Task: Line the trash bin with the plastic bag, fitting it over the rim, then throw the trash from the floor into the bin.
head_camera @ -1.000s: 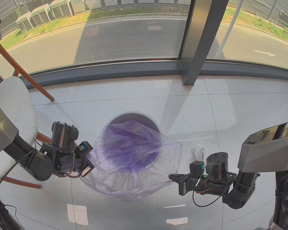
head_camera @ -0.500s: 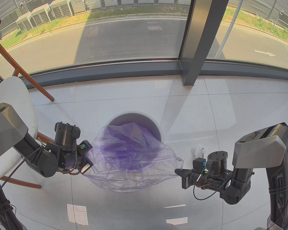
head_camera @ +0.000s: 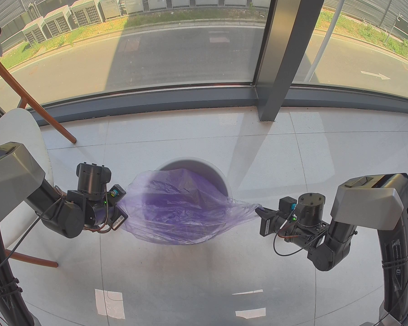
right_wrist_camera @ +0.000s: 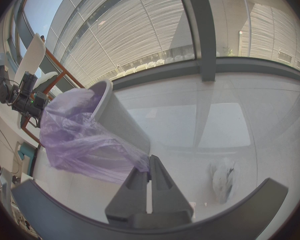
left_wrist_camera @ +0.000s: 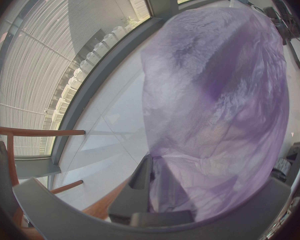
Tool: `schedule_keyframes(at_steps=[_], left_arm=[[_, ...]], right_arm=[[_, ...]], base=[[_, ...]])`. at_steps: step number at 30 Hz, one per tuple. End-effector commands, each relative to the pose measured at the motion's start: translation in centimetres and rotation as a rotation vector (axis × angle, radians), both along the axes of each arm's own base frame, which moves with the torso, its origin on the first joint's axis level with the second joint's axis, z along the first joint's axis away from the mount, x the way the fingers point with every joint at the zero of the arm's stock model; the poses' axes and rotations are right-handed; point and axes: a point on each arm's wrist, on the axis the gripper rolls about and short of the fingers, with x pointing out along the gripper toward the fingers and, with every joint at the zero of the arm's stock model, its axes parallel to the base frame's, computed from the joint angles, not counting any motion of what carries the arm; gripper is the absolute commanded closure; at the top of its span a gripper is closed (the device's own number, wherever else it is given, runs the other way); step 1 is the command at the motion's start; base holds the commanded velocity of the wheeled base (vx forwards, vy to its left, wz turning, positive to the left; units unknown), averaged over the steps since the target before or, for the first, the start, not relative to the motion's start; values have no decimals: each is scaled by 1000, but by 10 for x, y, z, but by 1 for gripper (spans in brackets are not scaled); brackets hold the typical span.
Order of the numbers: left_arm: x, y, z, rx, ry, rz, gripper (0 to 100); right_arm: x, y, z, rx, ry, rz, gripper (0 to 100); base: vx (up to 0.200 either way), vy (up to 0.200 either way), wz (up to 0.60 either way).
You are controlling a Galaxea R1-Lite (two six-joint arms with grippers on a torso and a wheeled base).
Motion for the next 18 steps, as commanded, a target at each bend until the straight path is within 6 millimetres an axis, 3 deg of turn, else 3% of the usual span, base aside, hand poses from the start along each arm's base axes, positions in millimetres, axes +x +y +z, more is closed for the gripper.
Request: schedule_keyframes(at_steps=[1,6,13,14,18], left_arm=[[11,3,1,-27,-20,32,100],[9,2,2,-40,-21,37,100],[-9,-3,10,-55,-11,-10,100],[-12,-2,10,-58,-6,-17,100],[-19,-3,12,-77,5,-52,100]], right_arm=[[11,-2,13,24,-53,-23,100],[2,1,14,25,-38,-7,100],[-44,12,12,-6,34,93,100],[-48,13,12,-11,44,103,0],[-66,16,16,4,85,131,0]], base=[[0,0,0],[0,0,0],[0,0,0],[0,0,0],[0,0,0]])
